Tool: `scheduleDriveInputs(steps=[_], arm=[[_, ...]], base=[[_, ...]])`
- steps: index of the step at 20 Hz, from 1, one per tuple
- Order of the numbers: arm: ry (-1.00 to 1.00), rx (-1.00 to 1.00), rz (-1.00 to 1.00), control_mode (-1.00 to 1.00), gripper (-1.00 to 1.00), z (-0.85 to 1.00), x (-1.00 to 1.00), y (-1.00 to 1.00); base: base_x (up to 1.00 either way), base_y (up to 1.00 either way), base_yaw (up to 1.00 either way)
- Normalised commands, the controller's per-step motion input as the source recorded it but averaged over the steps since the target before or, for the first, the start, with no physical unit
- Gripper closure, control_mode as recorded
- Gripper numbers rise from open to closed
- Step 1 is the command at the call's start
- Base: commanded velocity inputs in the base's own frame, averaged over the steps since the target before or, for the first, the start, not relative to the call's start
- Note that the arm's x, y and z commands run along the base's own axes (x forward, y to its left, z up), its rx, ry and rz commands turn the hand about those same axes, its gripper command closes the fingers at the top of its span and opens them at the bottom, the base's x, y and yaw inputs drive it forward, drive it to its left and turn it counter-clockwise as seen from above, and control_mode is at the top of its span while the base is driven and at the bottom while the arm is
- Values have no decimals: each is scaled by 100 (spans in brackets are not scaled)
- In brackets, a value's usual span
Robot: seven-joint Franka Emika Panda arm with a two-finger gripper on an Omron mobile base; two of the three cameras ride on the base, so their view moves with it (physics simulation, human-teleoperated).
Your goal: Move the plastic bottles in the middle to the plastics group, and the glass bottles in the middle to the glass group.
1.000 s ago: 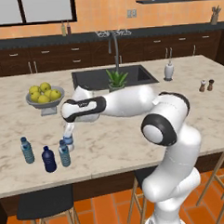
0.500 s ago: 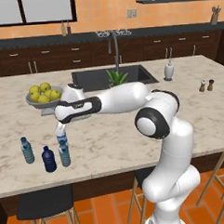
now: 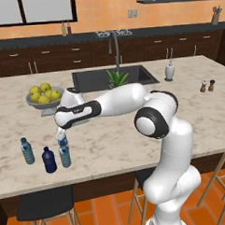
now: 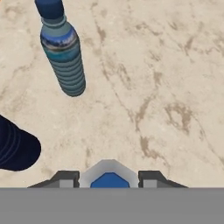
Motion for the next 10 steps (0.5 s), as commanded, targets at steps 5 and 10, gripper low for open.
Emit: scheduleDriveInputs(steps=[5,10], arm=[[-8,0,0,-100,100,-11,0,0],[-1,0,0,-100,-100,0,0,0]], base=[[0,0,0],[0,0,0]])
